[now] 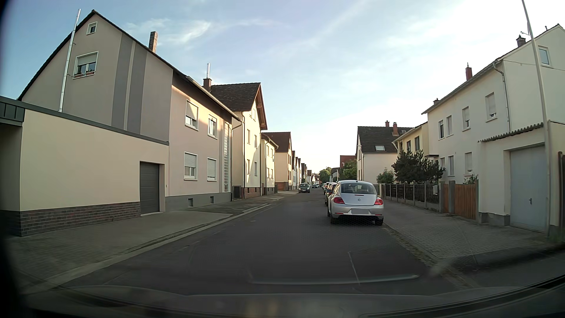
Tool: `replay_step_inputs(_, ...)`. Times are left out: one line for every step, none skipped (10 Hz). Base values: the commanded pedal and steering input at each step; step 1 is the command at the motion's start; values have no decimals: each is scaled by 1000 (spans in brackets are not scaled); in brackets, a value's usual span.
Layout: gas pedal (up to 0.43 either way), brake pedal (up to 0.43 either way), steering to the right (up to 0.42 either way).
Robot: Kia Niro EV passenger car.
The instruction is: Follow the waypoints while adhering to traffic rules and regulations
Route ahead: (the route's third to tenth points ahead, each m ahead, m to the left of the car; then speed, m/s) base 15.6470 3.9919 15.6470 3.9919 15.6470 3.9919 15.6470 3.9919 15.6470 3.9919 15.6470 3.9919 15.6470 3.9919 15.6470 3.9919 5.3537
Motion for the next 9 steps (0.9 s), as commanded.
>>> replay_step_inputs(98,30,-146)
replay_step_inputs(98,30,-142)
replay_step_inputs(98,30,-135)
replay_step_inputs(98,24,-117)
replay_step_inputs(98,30,-91)
replay_step_inputs(98,30,-64)
replay_step_inputs(98,30,-40)
replay_step_inputs(98,30,-16)
replay_step_inputs(98,30,4)
